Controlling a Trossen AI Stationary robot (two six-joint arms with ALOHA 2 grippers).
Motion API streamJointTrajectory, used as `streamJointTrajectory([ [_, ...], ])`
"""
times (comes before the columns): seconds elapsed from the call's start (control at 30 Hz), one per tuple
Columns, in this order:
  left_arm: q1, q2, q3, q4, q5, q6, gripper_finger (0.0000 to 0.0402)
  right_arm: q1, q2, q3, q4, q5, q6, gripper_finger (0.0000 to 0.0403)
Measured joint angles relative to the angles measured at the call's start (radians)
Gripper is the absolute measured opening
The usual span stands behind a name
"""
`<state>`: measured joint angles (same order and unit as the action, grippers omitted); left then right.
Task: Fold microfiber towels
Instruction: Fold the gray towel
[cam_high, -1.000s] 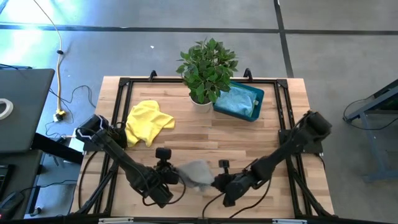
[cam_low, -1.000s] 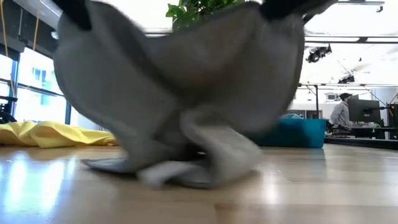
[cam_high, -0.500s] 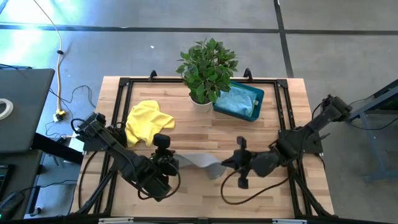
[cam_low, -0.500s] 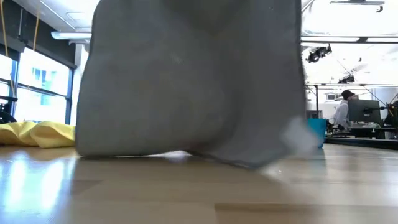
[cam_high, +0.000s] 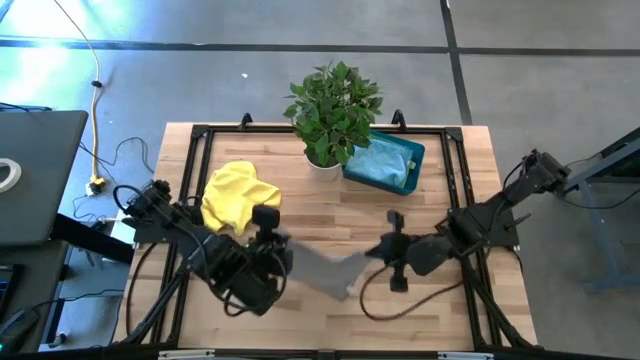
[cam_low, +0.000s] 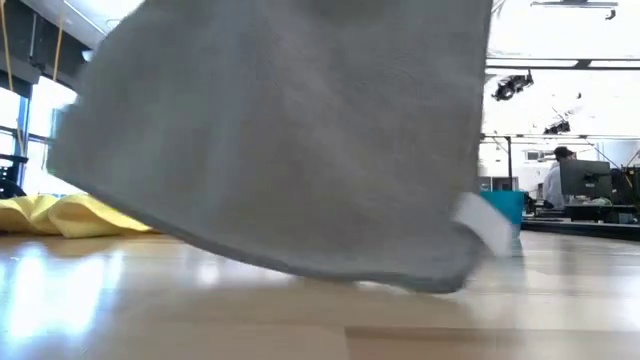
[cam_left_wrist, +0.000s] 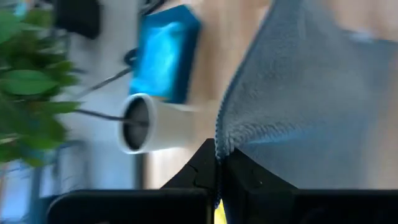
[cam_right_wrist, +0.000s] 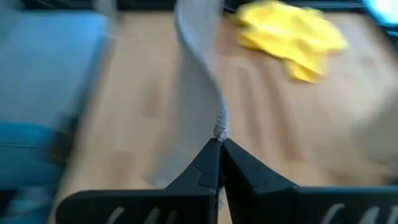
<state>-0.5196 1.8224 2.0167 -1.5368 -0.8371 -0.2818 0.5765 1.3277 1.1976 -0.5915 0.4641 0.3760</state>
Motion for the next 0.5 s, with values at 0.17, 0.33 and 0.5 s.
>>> streamJointTrajectory([
  [0.17,0.096,0.018,-0.001,-0.028,-0.061,0.016,0.0000,-0.075,0.000,0.000,-0.191,0.139,0.020,0.0000],
  [0.33,0.204,0.019,-0.001,-0.035,-0.084,0.032,0.0000,-0.152,0.000,0.000,-0.241,0.216,-0.046,0.0000],
  [0.5,0.263,0.019,-0.001,-0.035,-0.108,0.031,0.0000,-0.192,0.000,0.000,-0.247,0.273,-0.151,0.0000],
])
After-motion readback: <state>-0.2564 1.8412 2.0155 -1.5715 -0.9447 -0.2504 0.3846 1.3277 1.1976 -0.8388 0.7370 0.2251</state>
